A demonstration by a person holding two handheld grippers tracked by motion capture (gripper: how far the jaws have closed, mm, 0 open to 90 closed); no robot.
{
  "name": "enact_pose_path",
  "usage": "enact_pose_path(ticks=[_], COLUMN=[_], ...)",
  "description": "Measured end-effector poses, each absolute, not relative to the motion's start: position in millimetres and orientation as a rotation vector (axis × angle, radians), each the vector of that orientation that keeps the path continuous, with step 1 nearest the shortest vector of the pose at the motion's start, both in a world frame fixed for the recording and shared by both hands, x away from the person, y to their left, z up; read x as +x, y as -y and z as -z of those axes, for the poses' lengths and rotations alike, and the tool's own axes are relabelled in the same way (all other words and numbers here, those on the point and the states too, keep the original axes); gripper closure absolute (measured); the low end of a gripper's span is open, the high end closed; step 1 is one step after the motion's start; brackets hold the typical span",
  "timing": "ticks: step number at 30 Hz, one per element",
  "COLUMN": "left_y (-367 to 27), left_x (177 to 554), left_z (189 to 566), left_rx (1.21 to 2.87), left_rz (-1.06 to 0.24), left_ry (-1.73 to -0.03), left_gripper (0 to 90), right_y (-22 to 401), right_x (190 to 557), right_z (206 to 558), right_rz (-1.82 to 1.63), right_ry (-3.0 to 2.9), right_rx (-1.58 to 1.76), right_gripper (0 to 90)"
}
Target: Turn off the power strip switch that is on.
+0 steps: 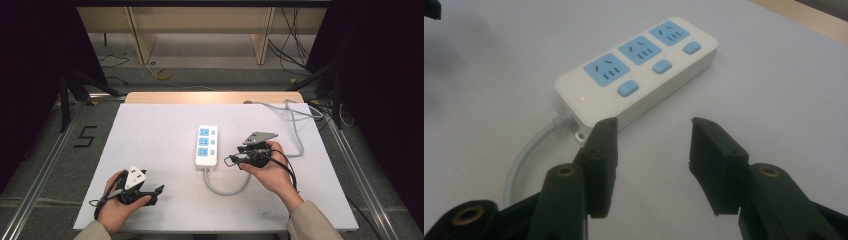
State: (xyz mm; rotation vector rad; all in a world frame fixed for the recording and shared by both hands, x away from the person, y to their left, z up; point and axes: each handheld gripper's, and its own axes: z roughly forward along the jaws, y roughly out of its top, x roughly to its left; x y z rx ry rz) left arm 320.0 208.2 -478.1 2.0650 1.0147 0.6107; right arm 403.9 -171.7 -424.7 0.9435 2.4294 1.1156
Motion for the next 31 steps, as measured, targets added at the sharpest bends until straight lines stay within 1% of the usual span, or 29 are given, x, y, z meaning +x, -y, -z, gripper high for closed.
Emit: enact_pose_path(ticks=[6,10,21,31], left_y=[-207.8,-207.5,-207.5,-207.1], left_x=[319.8,319.6,319.5,320.1], left_z=[478.3,478.5,478.0,478.5], left_rx=[2.064,2.063,2.062,2.055], left_rz=[-0.607,-0.61,-0.605,-0.6], left_ry=[-1.016,-1.018,-1.019,-1.024], left_gripper=[18.7,18.7,18.7,18.5], right_y=[191.1,206.2,234.3,241.2], right_x=[387.3,374.6,342.6,335.8], right_z=[430.7,437.6,457.8,462.9], right_rz=[-1.191,-1.221,-1.243,-1.251], right_ry=[-2.394,-2.363,-2.314,-2.279], right_rx=[0.954,0.953,0.979,0.992], right_gripper=[48.6,46.6,43.6,42.8])
